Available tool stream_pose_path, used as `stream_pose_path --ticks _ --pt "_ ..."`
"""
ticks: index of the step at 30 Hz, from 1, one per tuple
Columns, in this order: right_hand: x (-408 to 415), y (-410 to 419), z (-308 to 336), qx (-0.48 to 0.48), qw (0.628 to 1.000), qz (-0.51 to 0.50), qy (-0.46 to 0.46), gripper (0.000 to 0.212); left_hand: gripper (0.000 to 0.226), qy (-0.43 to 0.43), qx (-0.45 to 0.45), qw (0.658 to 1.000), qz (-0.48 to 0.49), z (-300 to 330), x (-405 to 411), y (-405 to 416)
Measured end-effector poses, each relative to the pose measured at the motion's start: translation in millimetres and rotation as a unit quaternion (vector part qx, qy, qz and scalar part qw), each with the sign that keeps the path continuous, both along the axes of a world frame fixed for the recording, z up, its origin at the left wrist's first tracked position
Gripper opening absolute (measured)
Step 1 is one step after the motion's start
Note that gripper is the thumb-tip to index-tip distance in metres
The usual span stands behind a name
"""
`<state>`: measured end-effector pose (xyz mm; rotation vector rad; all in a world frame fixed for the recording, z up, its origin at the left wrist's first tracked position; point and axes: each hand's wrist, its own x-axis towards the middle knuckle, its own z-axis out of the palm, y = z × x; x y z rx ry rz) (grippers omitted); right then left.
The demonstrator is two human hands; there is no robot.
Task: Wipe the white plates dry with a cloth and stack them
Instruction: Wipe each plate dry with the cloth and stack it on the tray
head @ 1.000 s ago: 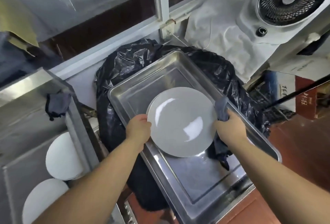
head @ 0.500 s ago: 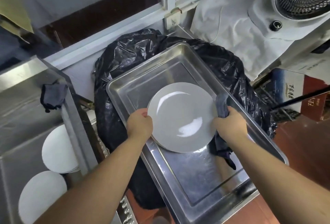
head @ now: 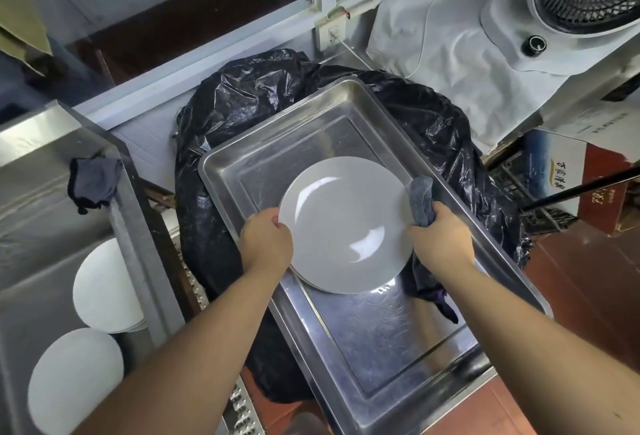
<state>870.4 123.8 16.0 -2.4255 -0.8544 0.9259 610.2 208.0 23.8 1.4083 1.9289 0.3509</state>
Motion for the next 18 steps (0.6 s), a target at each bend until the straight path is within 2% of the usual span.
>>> stream_pose_path --ticks 4,9,15,18 --pt "-2.1 0.2 -3.2 -0.004 0.999 0.034 -0.039 0.014 0.032 0.008 0.007 1.000 -0.003 -2.0 -0.6 1.1" --pt "-0.5 3.6 -4.4 -0.021 0.993 0.076 -0.088 0.021 0.034 0.022 0.027 0.999 -0.002 -3.9 -0.9 0.6" --pt "2.2 0.8 -5.5 -0.009 0.995 0.056 -0.079 0.014 0.033 0.022 0.021 1.000 -0.002 -9.0 -4.8 2.3" --pt "7.4 -3.0 -2.3 -0.013 0.998 0.006 -0.055 0.025 0.032 0.011 0.003 1.000 -0.001 -10.2 -8.0 5.0"
